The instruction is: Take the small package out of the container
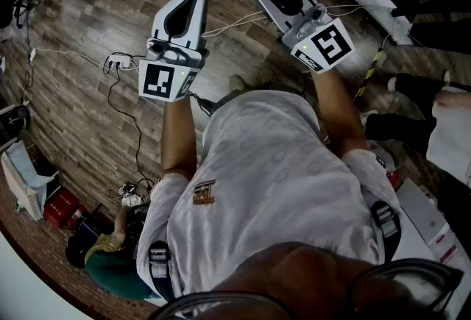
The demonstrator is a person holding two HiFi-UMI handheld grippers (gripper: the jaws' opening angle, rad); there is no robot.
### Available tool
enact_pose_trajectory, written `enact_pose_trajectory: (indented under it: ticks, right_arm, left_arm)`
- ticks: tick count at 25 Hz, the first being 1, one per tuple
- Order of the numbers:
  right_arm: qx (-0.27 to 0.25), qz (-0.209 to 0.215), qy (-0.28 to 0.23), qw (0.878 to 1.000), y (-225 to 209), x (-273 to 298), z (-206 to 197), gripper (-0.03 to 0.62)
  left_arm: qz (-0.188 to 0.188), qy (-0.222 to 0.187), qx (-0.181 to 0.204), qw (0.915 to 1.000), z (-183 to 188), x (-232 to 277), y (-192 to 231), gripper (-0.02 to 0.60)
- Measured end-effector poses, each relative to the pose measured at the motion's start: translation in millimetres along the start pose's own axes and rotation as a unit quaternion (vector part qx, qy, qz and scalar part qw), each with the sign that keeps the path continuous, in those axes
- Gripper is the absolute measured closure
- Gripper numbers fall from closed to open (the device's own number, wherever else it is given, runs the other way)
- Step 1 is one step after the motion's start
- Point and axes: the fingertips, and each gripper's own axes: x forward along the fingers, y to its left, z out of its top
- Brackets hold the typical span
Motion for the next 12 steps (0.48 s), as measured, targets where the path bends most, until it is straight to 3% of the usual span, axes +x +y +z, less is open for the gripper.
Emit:
enact_pose_trajectory:
  ticks: [12]
  right_arm:
    - [0.007, -0.001, -0.006, 1.0, -24.2, -2.4, -7.1, 0.563]
  left_arm:
    - [0.003, 0.002, 0.002, 1.0, -10.9, 19.8, 2.3, 0.563]
